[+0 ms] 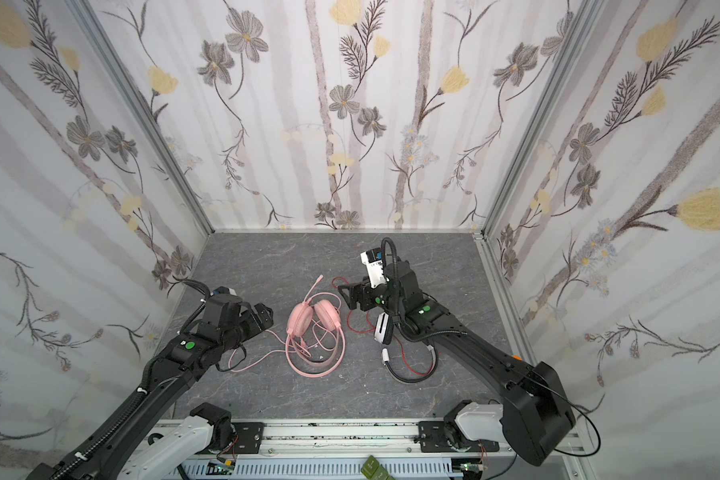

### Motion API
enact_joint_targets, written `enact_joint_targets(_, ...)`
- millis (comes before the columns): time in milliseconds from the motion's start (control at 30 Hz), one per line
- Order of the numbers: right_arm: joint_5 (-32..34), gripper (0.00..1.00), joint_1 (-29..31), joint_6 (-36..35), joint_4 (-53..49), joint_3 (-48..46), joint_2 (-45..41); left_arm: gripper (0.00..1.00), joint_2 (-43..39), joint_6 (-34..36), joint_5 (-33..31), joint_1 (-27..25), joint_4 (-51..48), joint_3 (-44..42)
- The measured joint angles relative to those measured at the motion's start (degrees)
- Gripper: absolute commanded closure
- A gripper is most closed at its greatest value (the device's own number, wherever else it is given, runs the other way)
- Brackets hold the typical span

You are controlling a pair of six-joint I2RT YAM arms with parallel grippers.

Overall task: Wrap the headphones
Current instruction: 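Reach the right gripper to the pink headset's ear cup while the left arm approaches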

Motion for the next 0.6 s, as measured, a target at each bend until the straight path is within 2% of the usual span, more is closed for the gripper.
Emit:
enact_joint_targets(133, -0.8, 0.16, 3.0, -1.4, -5.6, 6.1, 8.4, 0.00, 4.4, -4.4, 1.8, -0.3, -2.9, 0.4)
enact_joint_targets(300, -1.3, 0.17, 4.7, -2.4, -10.7, 11.5, 14.8, 0.00, 7.2, -10.0, 2.8, -2.4, -5.7, 0.3)
enact_joint_targets(433, -1.2, 0.18, 5.2, -2.8, -13.5, 15.0, 19.4, 0.00, 3.8, -11.9, 2.5, -2.7, -6.0, -1.4)
enact_joint_targets(600, -0.6, 0.18, 6.4, -2.8, -16.2, 16.7, 22.6, 0.00, -4.0, -10.6, 1.0, -2.5, -7.0, -3.5)
